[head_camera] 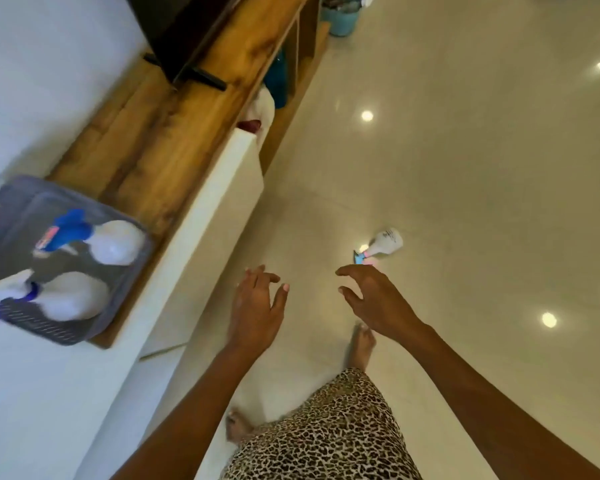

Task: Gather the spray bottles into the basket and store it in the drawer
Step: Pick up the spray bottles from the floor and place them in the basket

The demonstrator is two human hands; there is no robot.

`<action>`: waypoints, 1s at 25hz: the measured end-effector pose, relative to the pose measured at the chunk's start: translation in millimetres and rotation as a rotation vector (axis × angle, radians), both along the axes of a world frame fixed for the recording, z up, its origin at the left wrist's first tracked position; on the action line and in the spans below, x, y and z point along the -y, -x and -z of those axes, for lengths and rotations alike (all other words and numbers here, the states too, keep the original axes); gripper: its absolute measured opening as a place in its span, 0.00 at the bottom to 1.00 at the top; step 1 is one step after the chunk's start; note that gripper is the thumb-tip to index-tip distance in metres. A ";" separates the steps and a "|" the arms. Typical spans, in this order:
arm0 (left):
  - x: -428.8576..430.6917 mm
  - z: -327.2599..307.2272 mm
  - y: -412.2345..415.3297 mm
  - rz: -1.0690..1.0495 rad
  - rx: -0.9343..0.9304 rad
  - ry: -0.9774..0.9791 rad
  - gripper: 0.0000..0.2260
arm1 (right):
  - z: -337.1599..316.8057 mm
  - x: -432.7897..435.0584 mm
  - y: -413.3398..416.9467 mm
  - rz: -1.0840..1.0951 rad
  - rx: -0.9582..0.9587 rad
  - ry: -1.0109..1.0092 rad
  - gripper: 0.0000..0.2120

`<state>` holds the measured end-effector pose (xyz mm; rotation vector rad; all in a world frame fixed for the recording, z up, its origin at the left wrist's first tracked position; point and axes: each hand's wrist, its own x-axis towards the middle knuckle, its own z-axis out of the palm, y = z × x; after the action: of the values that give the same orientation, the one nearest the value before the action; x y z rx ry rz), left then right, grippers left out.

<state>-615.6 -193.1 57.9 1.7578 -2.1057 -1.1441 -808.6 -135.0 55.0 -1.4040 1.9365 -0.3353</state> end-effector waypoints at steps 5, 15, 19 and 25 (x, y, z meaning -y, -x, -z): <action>8.9 69.1 119.7 0.062 0.106 -0.134 0.15 | 78.7 9.7 115.1 -0.096 -0.088 -0.234 0.16; 38.5 245.7 256.8 0.054 0.164 -0.240 0.20 | 283.9 51.9 220.1 -0.439 -0.355 -0.367 0.17; 60.8 365.4 272.6 0.133 0.172 -0.204 0.20 | 411.7 82.9 238.1 -0.664 -0.559 -0.312 0.21; 77.6 478.7 268.9 0.167 0.198 -0.205 0.21 | 533.9 105.5 245.7 -0.758 -0.735 -0.274 0.21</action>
<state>-884.5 -270.7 -420.8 1.8822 -2.3642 -1.3206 -1054.3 -240.5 -478.9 -2.0973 1.6748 0.8705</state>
